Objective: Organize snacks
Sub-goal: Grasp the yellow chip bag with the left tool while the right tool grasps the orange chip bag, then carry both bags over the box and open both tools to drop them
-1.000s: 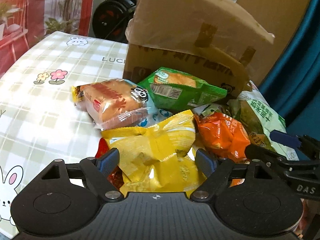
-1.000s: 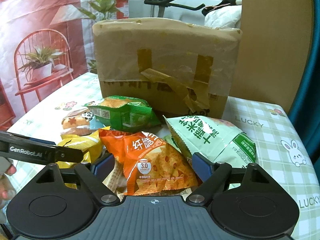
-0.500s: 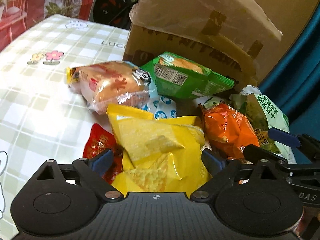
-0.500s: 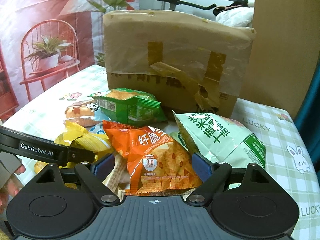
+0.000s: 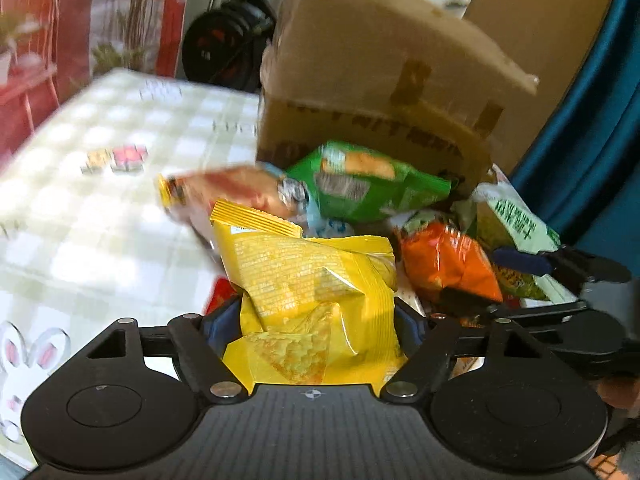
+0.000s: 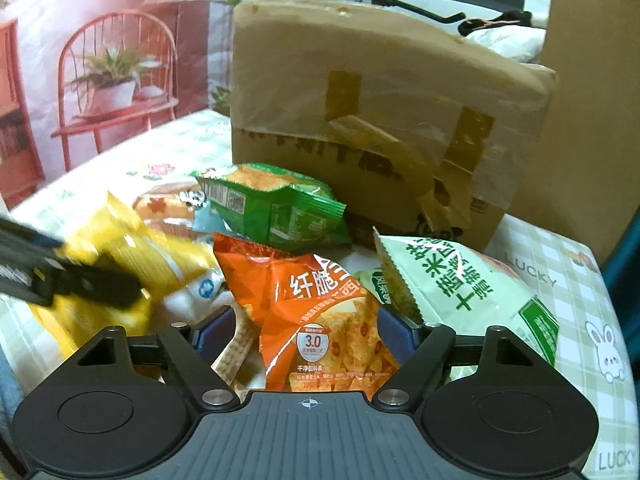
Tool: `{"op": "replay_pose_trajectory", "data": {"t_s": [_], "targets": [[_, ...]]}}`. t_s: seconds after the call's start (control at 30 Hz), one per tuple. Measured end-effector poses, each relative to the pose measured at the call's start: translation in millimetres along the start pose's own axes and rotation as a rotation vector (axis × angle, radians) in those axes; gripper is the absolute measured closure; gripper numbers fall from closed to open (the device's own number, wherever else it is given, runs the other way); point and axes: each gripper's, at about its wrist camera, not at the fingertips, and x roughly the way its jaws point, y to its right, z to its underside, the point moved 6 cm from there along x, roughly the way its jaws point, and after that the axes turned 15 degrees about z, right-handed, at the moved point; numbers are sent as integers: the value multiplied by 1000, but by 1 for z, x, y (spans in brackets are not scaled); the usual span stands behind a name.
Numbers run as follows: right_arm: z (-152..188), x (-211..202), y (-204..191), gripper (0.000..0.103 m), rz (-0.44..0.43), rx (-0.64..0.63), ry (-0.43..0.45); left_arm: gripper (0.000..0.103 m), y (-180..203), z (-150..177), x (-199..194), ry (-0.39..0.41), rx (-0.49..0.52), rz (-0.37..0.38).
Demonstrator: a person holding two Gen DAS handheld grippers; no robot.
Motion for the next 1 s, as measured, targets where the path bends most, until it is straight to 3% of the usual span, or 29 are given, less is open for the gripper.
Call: {"op": "replay_pose_trajectory", "data": {"t_s": [0.23,0.47,0.77,1.0], "targets": [[5,19,-8,31,47,-40,-36,24,12,-24,-18,88,100,-83],[1,7,7,59,19,40,-25,24,18,-39,-31,142,142,-131],[-22,-36,33,61,-97,230,-4,24,31,-56,-49,215,183,-152],[-66,-73,67,61,-132,356,137,24,46,-88,-66,306,231,-155]]}}
